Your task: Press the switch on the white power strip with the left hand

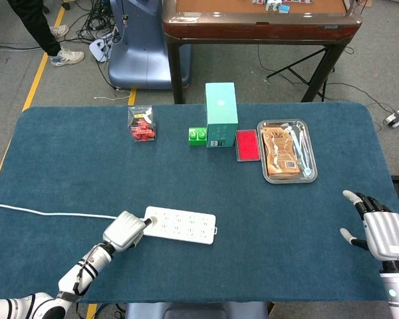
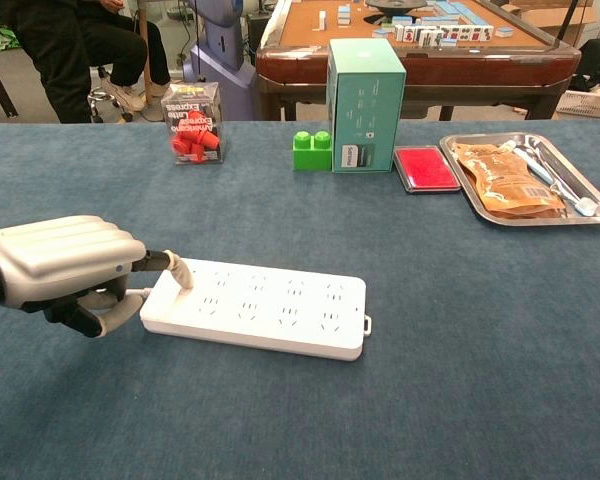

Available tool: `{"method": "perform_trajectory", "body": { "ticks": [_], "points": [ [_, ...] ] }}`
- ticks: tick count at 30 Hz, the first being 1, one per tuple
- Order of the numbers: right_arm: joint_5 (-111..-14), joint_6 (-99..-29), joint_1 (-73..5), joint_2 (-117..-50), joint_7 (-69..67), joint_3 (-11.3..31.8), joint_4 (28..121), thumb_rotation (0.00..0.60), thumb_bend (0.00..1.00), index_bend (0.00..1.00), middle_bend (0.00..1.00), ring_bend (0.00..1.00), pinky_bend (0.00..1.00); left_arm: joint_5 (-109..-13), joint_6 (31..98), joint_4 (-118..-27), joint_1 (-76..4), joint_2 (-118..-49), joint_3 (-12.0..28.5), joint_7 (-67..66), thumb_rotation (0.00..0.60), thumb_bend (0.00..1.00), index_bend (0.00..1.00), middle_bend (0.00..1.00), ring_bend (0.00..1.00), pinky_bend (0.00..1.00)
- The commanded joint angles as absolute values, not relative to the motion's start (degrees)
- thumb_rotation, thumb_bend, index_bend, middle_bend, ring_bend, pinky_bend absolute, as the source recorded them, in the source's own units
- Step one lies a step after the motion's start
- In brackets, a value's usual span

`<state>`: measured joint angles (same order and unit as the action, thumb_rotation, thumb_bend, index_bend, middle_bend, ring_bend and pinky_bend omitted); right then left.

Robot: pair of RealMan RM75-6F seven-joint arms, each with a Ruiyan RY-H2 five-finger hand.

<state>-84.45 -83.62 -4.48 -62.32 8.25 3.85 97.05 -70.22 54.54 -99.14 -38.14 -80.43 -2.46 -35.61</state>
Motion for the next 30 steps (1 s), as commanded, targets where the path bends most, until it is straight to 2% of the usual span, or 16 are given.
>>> {"method": "perform_trajectory", "body": {
  "ticks": [1, 9, 18, 26, 30],
  "points": [
    [-84.4, -83.6, -4.5, -62.4, 8.3, 3.8, 97.0, 0.600, 0.15, 0.20, 0.26, 0.25, 0.44, -70.0, 54.4, -99.2, -38.3, -80.5, -2.6, -36.0, 0.600, 0.65, 0.30, 1.00, 1.00, 1.00],
    [-84.2, -83.4, -4.6, -62.4, 8.0, 3.9, 96.9, 0.600, 0.15, 0.20, 0.26, 0.25, 0.44, -71.2, 57.1, -101.8, -37.4, -78.5, -1.5, -33.9, 0.600, 0.65, 0.30, 1.00, 1.00, 1.00],
    [-84.8, -83.3, -4.9, -62.2, 7.7, 3.8, 96.9, 0.600, 0.15, 0.20, 0.26, 0.25, 0.44, -74.3, 64.7, -109.7, -32.6, -69.7, -1.3, -27.9, 0.600, 0.64, 0.25, 0.99, 0.99, 1.00],
    [-85.7, -84.1, -4.6, -61.8, 7.4, 3.6, 97.1, 0.600, 0.15, 0.20, 0.26, 0.25, 0.44, -76.7, 72.6, -112.0, -25.9, -64.7, -2.8, -21.3, 0.600, 0.64, 0.24, 0.88, 0.87, 1.00],
    [-86.0, -84.6, -4.3, -61.7, 7.1, 3.5, 97.1, 0.600, 0.15, 0.20, 0.26, 0.25, 0.44, -76.8, 76.8, -112.1, -21.9, -62.7, -3.5, -18.5, 0.600, 0.64, 0.24, 0.79, 0.76, 0.97]
  ]
}}
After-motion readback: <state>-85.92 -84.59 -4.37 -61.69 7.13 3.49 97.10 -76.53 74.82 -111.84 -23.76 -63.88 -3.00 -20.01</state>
